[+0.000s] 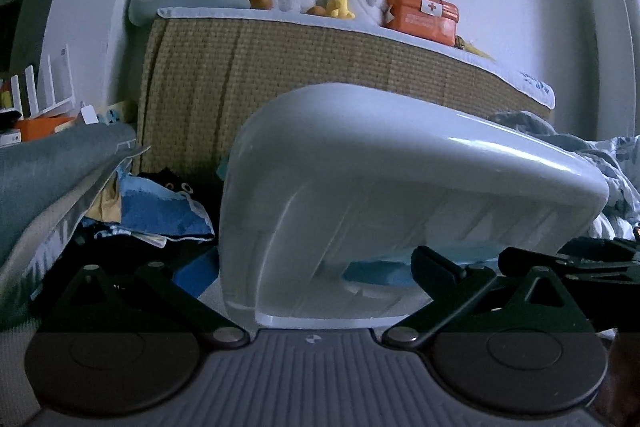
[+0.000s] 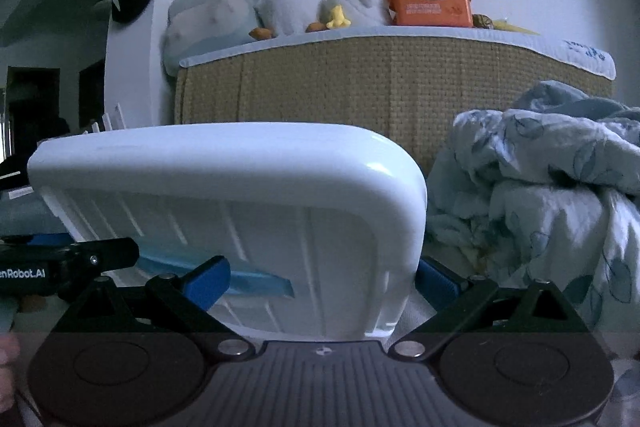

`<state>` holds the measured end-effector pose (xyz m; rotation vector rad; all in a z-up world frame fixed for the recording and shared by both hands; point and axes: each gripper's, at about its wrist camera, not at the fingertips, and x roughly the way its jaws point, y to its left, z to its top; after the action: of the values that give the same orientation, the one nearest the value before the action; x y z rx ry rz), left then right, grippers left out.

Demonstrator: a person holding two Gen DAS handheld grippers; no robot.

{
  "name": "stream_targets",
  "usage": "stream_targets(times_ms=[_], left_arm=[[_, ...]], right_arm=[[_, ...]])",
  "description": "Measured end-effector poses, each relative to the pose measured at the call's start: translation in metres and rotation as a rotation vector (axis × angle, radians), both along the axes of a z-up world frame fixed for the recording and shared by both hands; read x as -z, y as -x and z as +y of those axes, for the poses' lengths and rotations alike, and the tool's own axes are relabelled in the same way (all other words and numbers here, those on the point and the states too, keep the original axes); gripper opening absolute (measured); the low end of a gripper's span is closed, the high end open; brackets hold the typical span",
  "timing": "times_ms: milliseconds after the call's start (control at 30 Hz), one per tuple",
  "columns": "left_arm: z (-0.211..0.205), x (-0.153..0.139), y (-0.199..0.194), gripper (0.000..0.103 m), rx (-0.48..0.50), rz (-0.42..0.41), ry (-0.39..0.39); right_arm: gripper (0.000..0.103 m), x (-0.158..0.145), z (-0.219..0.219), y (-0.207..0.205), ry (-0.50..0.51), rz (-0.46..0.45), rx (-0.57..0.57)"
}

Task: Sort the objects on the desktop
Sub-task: 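Lift the white lid off the bed with both grippers and tilt it up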

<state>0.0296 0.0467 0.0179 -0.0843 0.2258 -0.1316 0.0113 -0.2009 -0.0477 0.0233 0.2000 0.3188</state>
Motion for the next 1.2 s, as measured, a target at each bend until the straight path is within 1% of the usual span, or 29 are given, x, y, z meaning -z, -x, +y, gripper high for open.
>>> stream_targets(times_ms=[67,167,333,433,533,667,733,800,867,967,1200], left_arm=[[0.004,-0.005,-0.007,0.103,0.014,0.002,-0.010],[0.012,-0.013,-0.022,0.103,0.023,0.004,0.010],[0.012,-0.025,-0.045,0.103,0.022,0.012,-0.013],[0.014,-0.031,-0.052,0.103,0.036,-0.004,-0.012],[0.013,-0.034,-0.063,0.103,0.043,-0.017,-0.033],[0.012,-0.039,-0.082,0.103,0.035,-0.010,-0.034],[0.011,-0.043,-0.089,0.103,0.030,-0.008,-0.024],[0.009,-0.046,-0.096,0.103,0.026,-0.009,-0.033],[0.006,-0.049,-0.104,0.103,0.024,-0.005,-0.048],[0.004,-0.051,-0.117,0.103,0.029,0.024,-0.051],[0.007,-0.050,-0.145,0.103,0.023,0.039,-0.052]], right_arm=[[0.100,-0.004,0.003,-0.004,0.015,-0.006,-0.004],[0.101,-0.015,0.003,-0.017,0.028,0.002,-0.035],[0.101,-0.034,0.010,-0.041,0.050,-0.034,-0.056],[0.101,-0.043,0.012,-0.054,0.066,-0.034,-0.055],[0.101,-0.050,0.008,-0.064,0.058,-0.037,-0.067],[0.101,-0.051,0.010,-0.078,0.089,-0.049,-0.068],[0.101,-0.052,0.008,-0.088,0.067,-0.026,-0.060],[0.101,-0.053,0.007,-0.096,0.046,-0.007,-0.052],[0.101,-0.053,0.007,-0.103,0.048,-0.002,-0.045],[0.101,-0.053,0.005,-0.112,0.043,0.000,-0.042],[0.101,-0.055,0.009,-0.139,0.043,0.026,-0.026]])
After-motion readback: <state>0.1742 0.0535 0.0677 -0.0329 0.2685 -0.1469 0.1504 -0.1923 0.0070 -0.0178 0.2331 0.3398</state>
